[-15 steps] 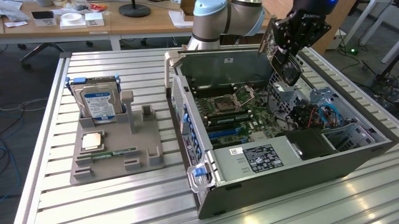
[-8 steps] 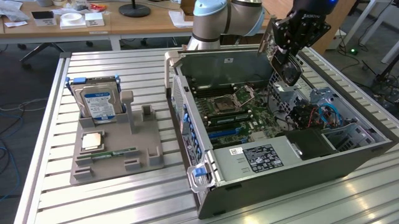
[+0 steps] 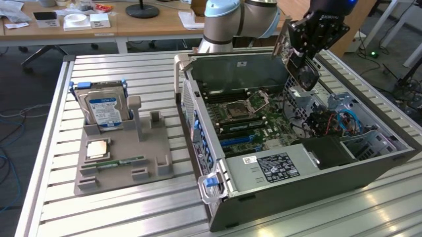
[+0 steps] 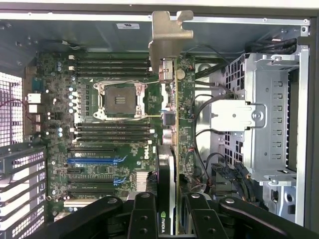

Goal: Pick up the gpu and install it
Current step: 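Insert the gpu into the slot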

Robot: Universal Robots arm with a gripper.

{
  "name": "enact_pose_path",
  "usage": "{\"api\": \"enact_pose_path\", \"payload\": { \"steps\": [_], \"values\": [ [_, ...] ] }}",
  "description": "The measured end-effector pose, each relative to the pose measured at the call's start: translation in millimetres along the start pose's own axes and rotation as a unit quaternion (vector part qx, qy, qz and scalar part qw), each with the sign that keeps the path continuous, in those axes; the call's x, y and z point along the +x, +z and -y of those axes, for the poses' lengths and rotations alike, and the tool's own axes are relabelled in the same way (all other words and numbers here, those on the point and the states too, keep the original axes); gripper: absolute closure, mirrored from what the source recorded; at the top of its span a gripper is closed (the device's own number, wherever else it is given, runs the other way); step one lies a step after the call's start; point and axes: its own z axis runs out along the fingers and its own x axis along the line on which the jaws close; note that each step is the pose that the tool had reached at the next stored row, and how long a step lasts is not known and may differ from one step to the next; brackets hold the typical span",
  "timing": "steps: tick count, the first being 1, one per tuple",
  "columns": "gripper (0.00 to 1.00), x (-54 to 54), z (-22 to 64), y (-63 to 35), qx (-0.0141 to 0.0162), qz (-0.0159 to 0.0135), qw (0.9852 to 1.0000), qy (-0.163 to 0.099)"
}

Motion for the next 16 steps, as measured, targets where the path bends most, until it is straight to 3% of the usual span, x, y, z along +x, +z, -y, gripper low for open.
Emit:
{"api": "enact_pose_path", "payload": {
  "steps": [10, 16],
  "values": [
    [0.73, 0.0, 0.0, 0.0, -0.0003, -0.0016, 0.9995, -0.03],
    [0.73, 0.0, 0.0, 0.0, -0.0006, -0.003, 0.9983, -0.058]
  ]
}}
